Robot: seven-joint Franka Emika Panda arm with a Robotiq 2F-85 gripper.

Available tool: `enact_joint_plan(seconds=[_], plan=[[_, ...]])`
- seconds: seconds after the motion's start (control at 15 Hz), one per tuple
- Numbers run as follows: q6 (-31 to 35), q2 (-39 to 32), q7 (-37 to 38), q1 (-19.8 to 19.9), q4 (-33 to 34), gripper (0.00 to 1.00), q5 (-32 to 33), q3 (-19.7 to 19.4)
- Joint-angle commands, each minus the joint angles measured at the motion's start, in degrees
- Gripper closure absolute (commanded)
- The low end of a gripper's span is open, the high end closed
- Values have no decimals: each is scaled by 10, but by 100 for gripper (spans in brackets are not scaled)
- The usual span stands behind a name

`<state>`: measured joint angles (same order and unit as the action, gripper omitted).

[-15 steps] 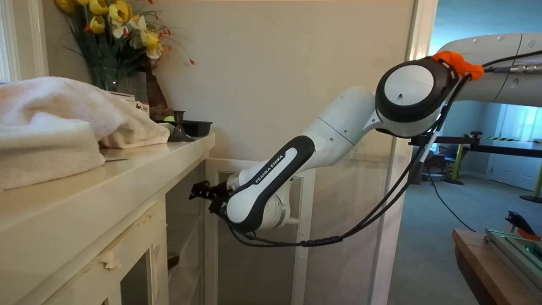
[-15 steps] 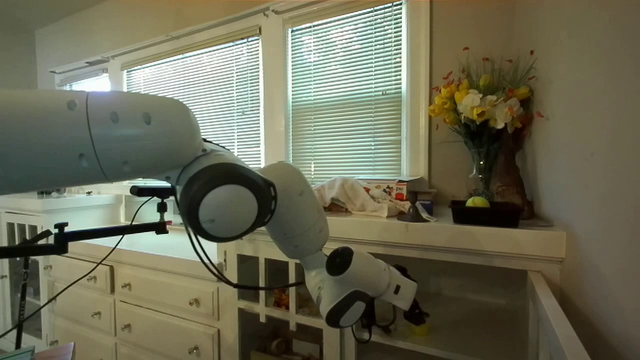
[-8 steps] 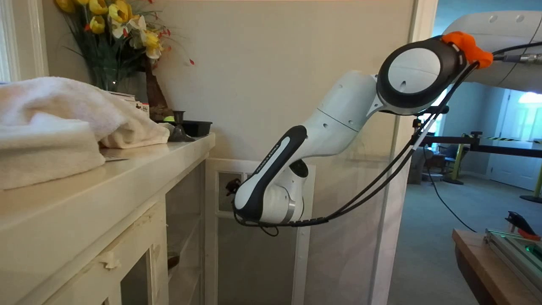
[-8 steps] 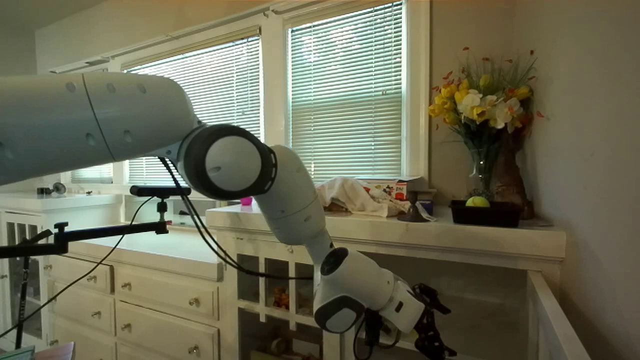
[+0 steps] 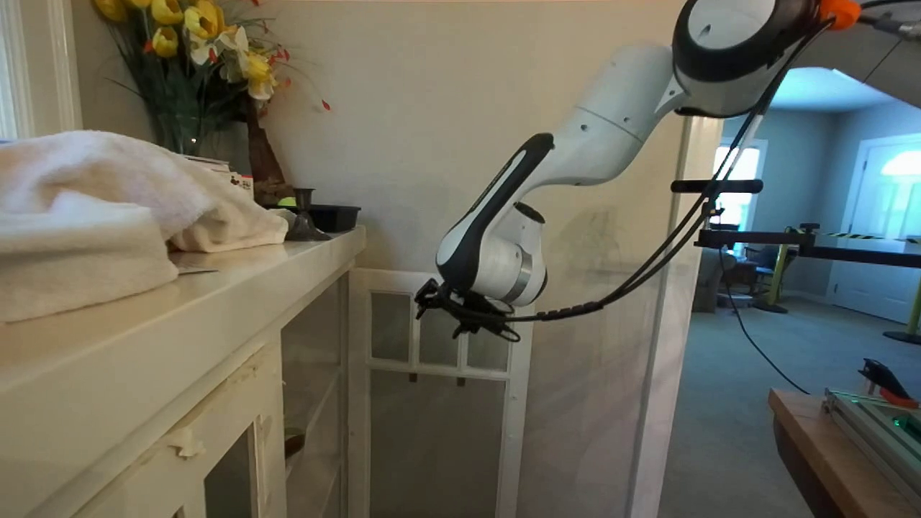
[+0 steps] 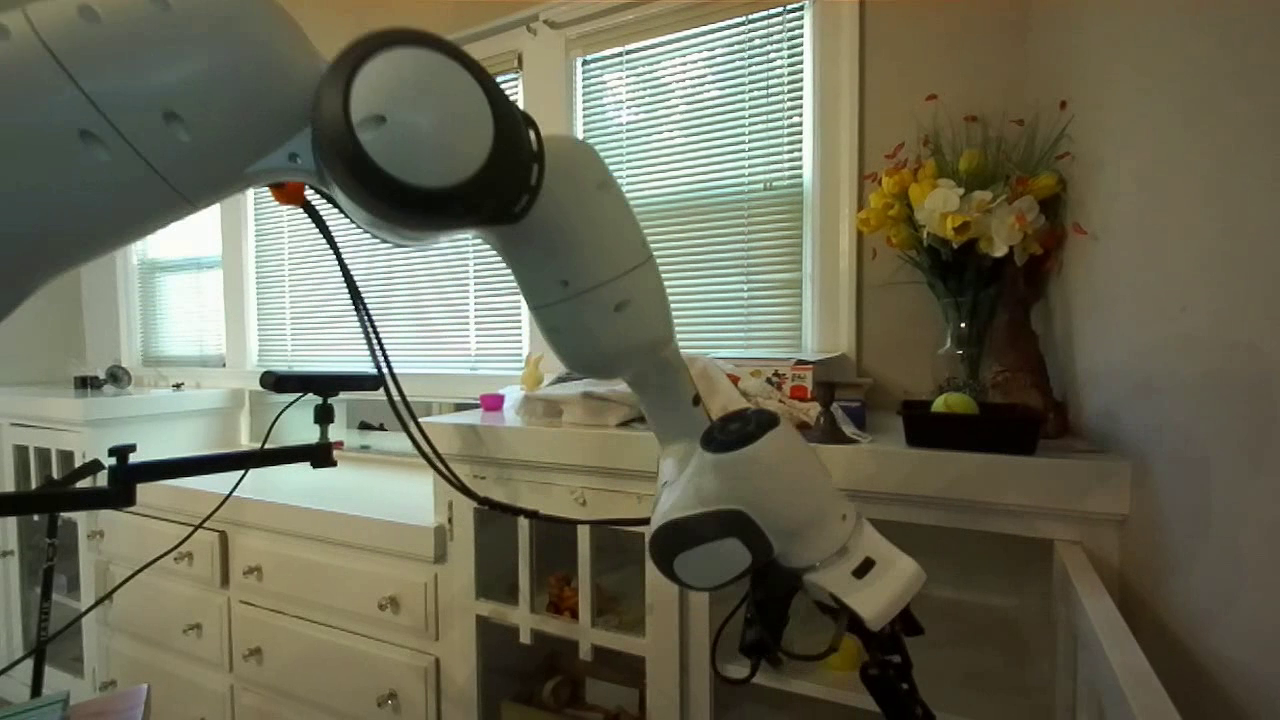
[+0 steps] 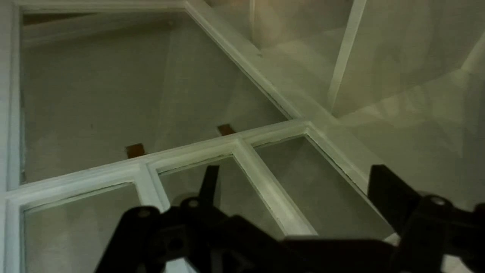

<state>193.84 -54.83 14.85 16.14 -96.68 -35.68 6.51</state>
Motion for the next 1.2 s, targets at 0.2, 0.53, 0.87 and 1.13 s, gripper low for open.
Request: enact_joint_plan(seconds=[0.2, 0.53, 0.87, 1.13], plan=[[-252, 168, -3, 6, -140, 0, 47, -76], [-296, 220, 82, -103, -171, 26, 159, -223], [-271, 220, 115, -147, -151, 25, 211, -269], [-269, 229, 124, -166, -159, 34, 219, -282]])
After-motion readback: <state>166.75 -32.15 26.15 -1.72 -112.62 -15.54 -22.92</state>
